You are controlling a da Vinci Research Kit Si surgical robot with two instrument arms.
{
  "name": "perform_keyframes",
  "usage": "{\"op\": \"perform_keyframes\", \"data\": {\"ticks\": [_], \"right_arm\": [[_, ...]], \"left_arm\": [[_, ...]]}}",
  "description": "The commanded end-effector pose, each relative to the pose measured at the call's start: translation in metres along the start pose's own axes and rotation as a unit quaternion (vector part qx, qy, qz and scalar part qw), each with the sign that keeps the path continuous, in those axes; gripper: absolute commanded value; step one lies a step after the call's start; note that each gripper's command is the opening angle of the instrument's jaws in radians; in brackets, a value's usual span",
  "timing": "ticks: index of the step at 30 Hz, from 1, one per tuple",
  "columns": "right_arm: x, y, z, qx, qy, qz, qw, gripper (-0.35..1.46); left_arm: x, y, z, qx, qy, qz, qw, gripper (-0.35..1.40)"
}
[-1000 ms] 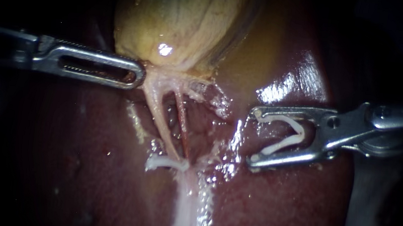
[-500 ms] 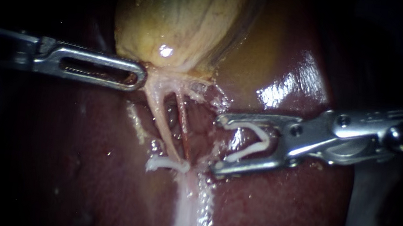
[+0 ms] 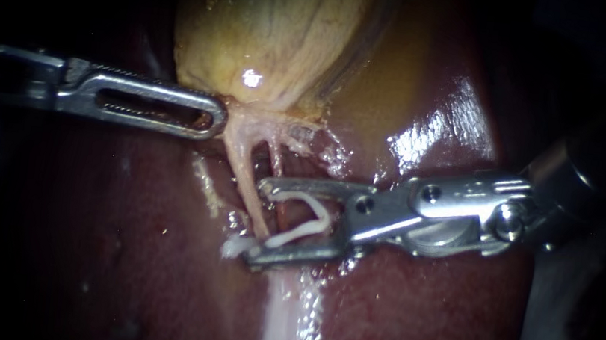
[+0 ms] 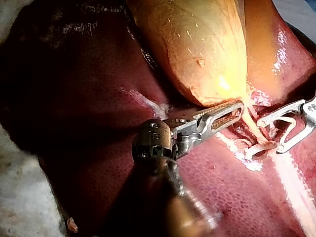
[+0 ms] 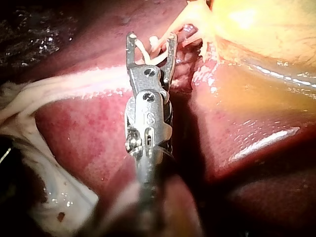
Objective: Clipping second clip left tube
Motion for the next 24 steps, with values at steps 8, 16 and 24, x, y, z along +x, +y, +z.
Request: {"op": "perform_keyframes", "data": {"ticks": [8, 16, 24], "right_arm": [[-0.0013, 0.0004, 0.0016, 0.005, -0.007, 0.007, 0.9999, 0.49], [-0.0022, -0.0002, 0.0036, 0.023, -0.008, 0.017, 0.9996, 0.49], [-0.002, -0.0002, 0.0047, 0.027, -0.008, 0.024, 0.9993, 0.49]], "left_arm": [[0.0001, 0.0002, 0.0, 0.002, 0.001, 0.0, 1.0, -0.35], [0.0, 0.0003, 0.0001, 0.002, 0.002, 0.0, 1.0, -0.35], [0.0, 0.0004, 0.0002, 0.001, 0.001, 0.0, 1.0, -0.35]]}}
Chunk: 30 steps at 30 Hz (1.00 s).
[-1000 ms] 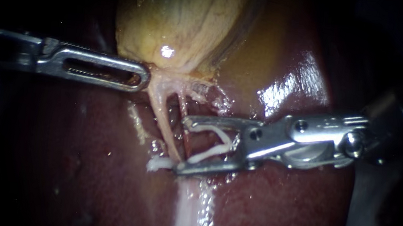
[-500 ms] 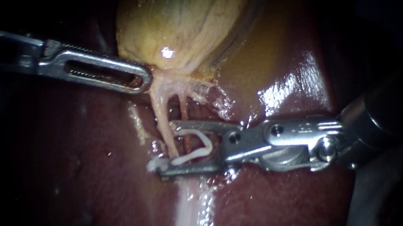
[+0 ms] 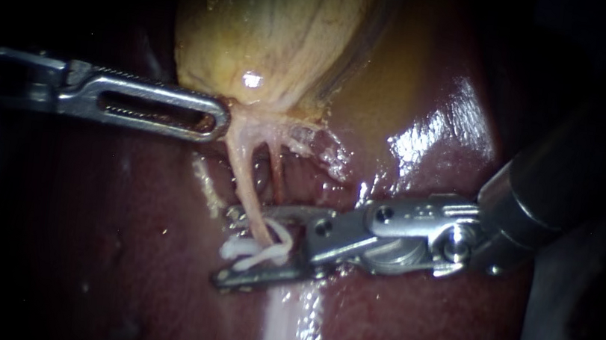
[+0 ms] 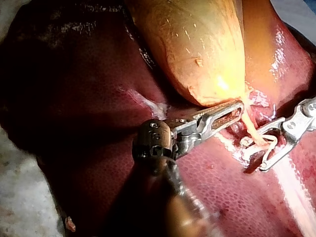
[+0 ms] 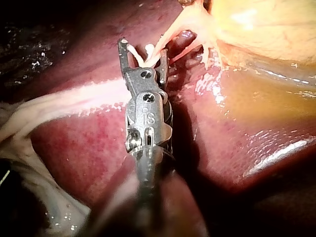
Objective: Clipping second clip left tube
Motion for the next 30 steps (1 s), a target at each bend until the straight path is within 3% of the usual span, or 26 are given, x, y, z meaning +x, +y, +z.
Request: {"op": "perform_keyframes", "data": {"ticks": [1, 10, 12, 14, 19, 25, 30], "right_arm": [[0.0, 0.0001, 0.0001, 0.0, 0.0, 0.0, 1.0, 0.48], [-0.0001, 0.0002, 0.0003, 0.003, -0.007, 0.009, 0.9999, 0.37], [-0.0002, 0.0003, 0.0002, 0.009, -0.009, 0.017, 0.9998, 0.25], [-0.0004, 0.0004, 0.0001, 0.015, -0.018, 0.021, 0.9995, -0.06], [-0.0005, 0.0006, 0.0, 0.018, -0.021, 0.029, 0.9992, -0.35], [-0.0006, 0.0009, 0.0, 0.017, -0.02, 0.053, 0.9983, -0.35], [-0.001, 0.001, 0.0001, 0.019, -0.031, 0.06, 0.9976, -0.35]], "left_arm": [[0.0, 0.0, 0.0, -0.001, -0.001, 0.0, 1.0, -0.35], [0.0, 0.0, 0.0001, -0.001, 0.0, 0.0, 1.0, -0.35], [-0.0001, 0.0, 0.0001, -0.001, 0.0, 0.0, 1.0, -0.35], [0.0, 0.0, 0.0001, -0.001, 0.0, 0.0, 1.0, -0.35], [0.0, 0.0, 0.0001, -0.001, 0.0, 0.0, 1.0, -0.35], [0.0, -0.0001, 0.0001, -0.001, 0.0, 0.0, 1.0, -0.35], [0.0, -0.0001, 0.0001, -0.001, -0.001, 0.0, 1.0, -0.35]]}}
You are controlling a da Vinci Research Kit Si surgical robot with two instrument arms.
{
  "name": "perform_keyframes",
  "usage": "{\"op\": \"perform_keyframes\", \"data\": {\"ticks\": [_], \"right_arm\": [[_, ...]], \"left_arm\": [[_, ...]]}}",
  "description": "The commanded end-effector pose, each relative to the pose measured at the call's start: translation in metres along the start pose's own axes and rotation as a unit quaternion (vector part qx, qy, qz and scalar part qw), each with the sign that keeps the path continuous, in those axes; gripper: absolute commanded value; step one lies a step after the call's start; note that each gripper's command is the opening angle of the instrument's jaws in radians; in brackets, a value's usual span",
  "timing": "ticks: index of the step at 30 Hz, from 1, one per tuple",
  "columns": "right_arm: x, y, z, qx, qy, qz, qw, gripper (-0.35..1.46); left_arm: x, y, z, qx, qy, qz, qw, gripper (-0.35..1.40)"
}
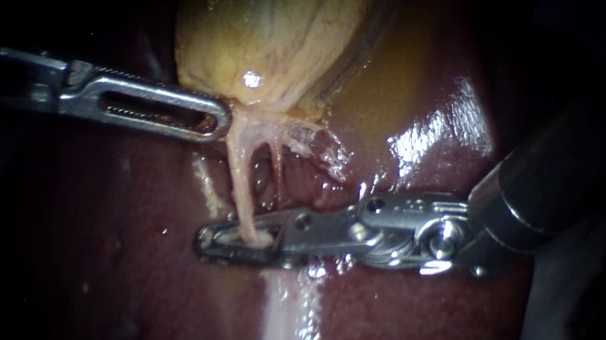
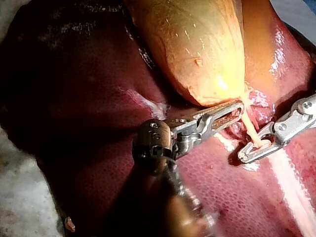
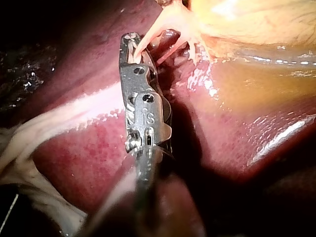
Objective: Clipping second clip left tube
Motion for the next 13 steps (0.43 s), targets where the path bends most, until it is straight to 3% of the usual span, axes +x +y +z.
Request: {"op": "perform_keyframes", "data": {"ticks": [1, 13], "right_arm": [[-0.0002, 0.0, 0.0002, 0.0, -0.001, -0.001, 1.0, -0.35], [-0.0004, 0.0, 0.0004, 0.005, -0.004, 0.003, 1.0, -0.35]], "left_arm": [[0.0, 0.0, 0.0, 0.0, 0.0, 0.0, 1.0, -0.35], [0.0, -0.0001, 0.0, 0.0, 0.0, 0.0, 1.0, -0.35]]}}
